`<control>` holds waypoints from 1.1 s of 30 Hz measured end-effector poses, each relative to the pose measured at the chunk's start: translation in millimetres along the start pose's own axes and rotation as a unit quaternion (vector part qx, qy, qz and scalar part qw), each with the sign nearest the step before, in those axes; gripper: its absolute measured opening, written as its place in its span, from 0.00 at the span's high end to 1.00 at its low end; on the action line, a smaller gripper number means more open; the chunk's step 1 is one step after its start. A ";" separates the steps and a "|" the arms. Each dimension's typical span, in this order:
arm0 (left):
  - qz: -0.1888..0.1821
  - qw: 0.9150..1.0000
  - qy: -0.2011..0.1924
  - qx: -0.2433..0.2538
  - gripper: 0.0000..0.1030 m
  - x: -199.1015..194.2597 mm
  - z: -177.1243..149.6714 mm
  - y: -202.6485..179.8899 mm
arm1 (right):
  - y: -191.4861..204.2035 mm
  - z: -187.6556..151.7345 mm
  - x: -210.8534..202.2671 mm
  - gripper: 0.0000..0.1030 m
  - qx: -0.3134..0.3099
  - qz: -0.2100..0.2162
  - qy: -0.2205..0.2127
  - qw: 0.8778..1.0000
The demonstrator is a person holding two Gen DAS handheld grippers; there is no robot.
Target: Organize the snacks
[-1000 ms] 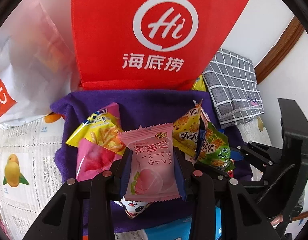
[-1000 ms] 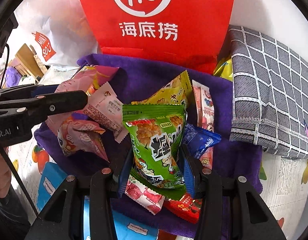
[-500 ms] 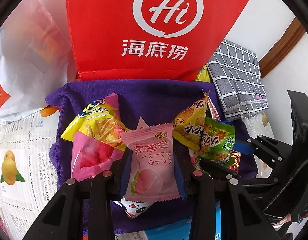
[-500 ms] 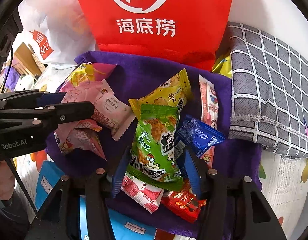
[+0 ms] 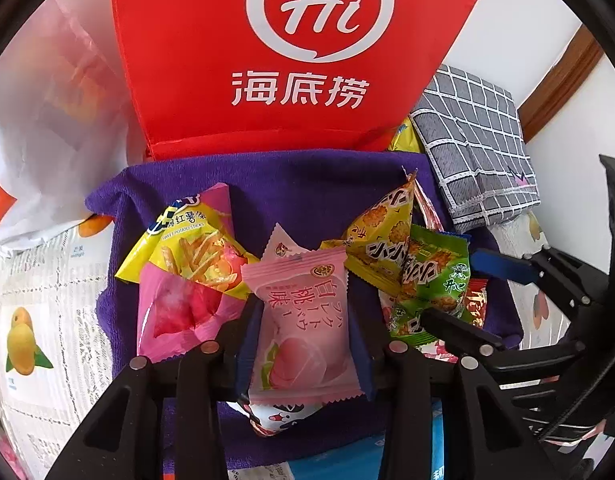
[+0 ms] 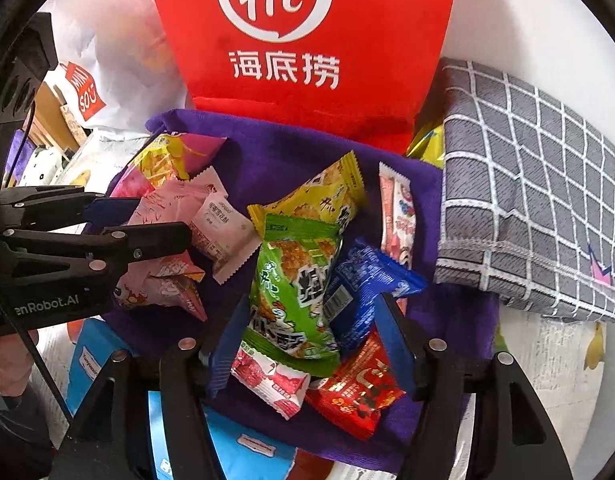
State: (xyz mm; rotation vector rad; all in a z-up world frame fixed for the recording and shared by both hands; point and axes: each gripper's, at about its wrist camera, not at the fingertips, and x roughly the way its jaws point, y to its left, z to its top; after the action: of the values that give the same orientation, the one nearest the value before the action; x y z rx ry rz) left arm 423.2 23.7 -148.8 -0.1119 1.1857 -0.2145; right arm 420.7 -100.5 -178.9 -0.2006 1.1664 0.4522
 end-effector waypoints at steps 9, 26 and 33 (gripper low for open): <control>0.011 0.999 -0.016 0.031 0.49 -11.5 -0.8 -10.6 | -9.0 -1.2 -20.1 0.25 -0.002 -0.014 -0.028 1.000; 0.048 0.997 -0.058 0.023 0.39 -82.3 -28.4 -8.4 | 2.7 -14.0 -82.0 0.25 0.019 -0.030 -0.077 0.996; 0.056 0.993 -0.104 0.027 0.31 -142.4 -69.3 -24.9 | 21.9 -50.3 -139.5 0.25 0.040 -0.055 -0.107 0.992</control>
State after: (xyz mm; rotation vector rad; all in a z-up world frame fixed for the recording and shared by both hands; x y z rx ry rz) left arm 305.3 33.2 -40.7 -0.0197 0.9741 -0.1332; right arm 324.6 -133.3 -68.7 -0.1417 0.9557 0.3209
